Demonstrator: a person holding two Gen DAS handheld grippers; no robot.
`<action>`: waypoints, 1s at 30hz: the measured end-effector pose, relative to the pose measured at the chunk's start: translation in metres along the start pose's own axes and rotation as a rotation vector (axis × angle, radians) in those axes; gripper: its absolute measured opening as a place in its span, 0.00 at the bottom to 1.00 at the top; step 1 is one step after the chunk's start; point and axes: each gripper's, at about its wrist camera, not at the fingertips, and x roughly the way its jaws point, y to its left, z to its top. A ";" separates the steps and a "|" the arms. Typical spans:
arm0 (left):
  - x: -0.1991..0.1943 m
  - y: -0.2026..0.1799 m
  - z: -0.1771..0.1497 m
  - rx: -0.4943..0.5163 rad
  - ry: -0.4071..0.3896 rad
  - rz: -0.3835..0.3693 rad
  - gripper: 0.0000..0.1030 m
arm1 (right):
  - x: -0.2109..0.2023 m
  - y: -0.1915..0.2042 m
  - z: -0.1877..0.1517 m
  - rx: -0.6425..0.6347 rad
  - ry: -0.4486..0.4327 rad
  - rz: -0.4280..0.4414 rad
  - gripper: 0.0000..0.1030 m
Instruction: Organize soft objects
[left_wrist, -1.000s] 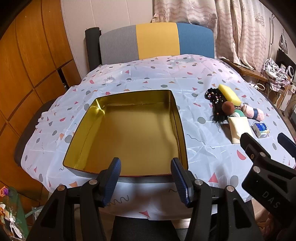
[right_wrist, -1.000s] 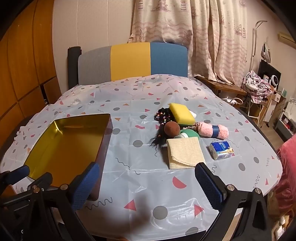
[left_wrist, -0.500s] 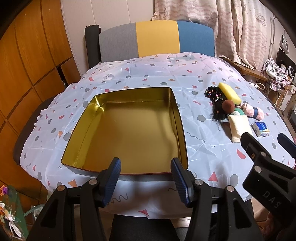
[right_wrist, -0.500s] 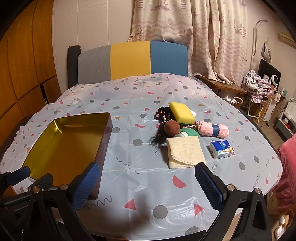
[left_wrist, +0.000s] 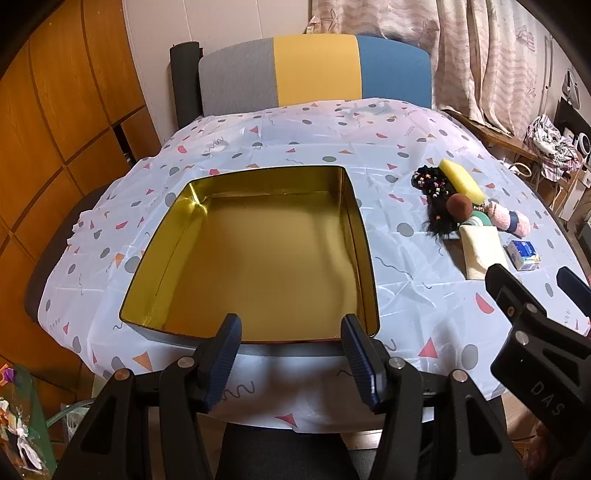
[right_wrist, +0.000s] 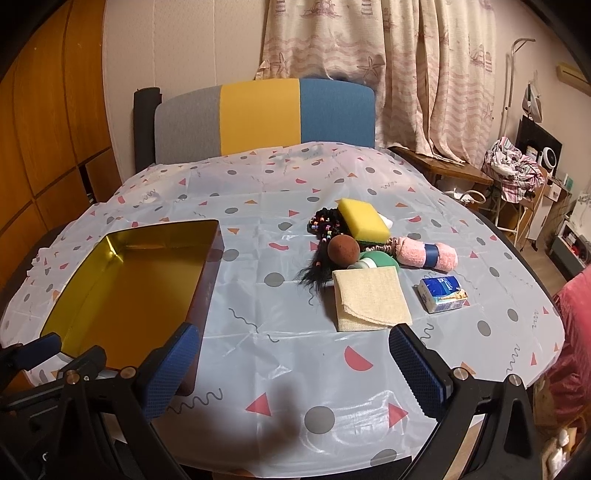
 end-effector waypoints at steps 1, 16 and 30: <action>0.000 0.000 0.000 0.000 0.001 0.000 0.55 | 0.000 0.000 0.000 0.000 0.002 0.000 1.00; 0.003 0.002 0.000 -0.004 0.009 -0.001 0.55 | 0.004 -0.002 -0.002 -0.001 0.010 -0.007 1.00; 0.004 -0.001 -0.001 0.004 0.017 -0.017 0.55 | 0.006 -0.002 -0.003 -0.002 0.015 -0.018 1.00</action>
